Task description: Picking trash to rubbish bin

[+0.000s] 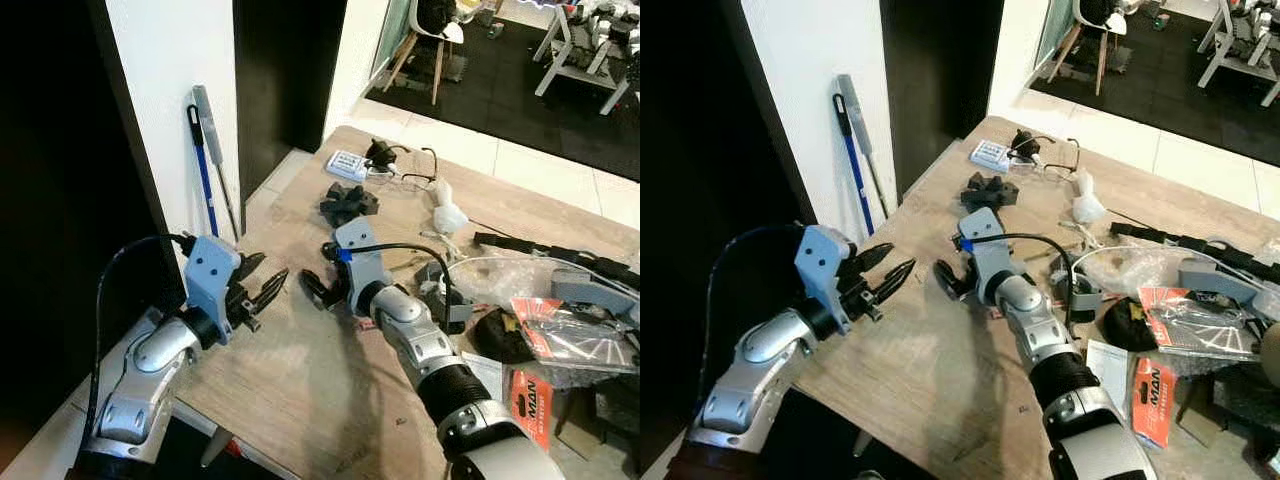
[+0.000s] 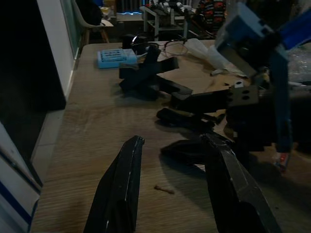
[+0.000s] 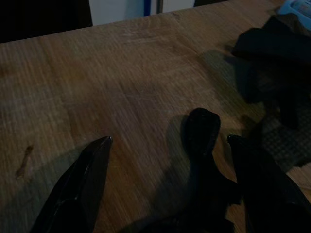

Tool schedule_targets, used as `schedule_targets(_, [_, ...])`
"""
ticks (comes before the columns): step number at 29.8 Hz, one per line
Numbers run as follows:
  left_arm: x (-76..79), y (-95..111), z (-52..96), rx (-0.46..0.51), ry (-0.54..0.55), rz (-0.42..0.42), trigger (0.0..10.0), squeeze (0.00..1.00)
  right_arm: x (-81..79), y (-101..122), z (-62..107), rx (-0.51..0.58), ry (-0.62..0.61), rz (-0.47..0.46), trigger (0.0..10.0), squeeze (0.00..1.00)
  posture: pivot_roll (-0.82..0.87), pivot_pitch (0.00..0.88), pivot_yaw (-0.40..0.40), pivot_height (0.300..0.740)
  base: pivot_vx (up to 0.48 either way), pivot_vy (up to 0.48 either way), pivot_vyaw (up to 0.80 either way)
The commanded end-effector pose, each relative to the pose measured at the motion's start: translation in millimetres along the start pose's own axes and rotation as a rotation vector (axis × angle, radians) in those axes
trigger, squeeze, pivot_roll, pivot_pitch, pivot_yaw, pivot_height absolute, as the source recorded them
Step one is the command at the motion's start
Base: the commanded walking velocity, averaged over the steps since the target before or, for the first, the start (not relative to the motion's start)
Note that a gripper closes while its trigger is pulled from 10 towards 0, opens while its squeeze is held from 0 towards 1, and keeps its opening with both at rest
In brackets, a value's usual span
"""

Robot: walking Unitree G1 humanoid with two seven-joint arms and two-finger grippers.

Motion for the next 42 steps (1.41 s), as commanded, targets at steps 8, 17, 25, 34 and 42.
schedule_targets(8, [11.0, -10, -1.1, -0.031, -0.049, 0.007, 10.0, 0.00, -5.8, -19, -3.6, -0.081, 0.014, -0.059, 10.0, 0.00, -0.02, 0.148, -0.078, 0.740, 0.000, 0.000, 0.00])
schedule_targets(17, [13.0, -11, -1.4, -0.036, -0.060, -0.002, 10.0, 0.00, -15.3, -19, -8.7, -0.111, 0.080, -0.085, 10.0, 0.00, -0.02, 0.139, -0.077, 0.740, 0.000, 0.000, 0.00])
schedule_targets(25, [13.9, -12, -2.2, -0.039, -0.068, -0.003, 10.0, 0.00, -16.8, -26, -8.4, -0.144, 0.108, -0.114, 0.0, 0.00, -0.02, 0.141, -0.078, 0.740, 0.000, 0.000, 0.00])
schedule_targets(34, [16.3, -13, -2.1, -0.041, -0.078, 0.004, 10.0, 0.00, -14.7, -31, -6.3, -0.166, 0.113, -0.123, 0.0, 0.00, -0.02, 0.140, -0.075, 0.740, 0.000, 0.000, 0.00])
schedule_targets(42, [16.7, -13, -3.0, -0.042, -0.085, 0.006, 10.0, 0.00, -12.4, -33, -5.2, -0.165, 0.110, -0.138, 0.0, 0.00, -0.02, 0.141, -0.072, 0.740, 0.000, 0.000, 0.00])
Point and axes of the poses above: a point about 5 cm out from each wrist's last joint towards the gripper, its own z axis pointing back from the gripper into the wrist, its own y axis along the axis of the wrist's last joint, x = y × z, the point moved 4 cm from there along -z, pointing out of the wrist towards the gripper, and after that the axes turned 8 degrees about z, right-handed, at the moved point
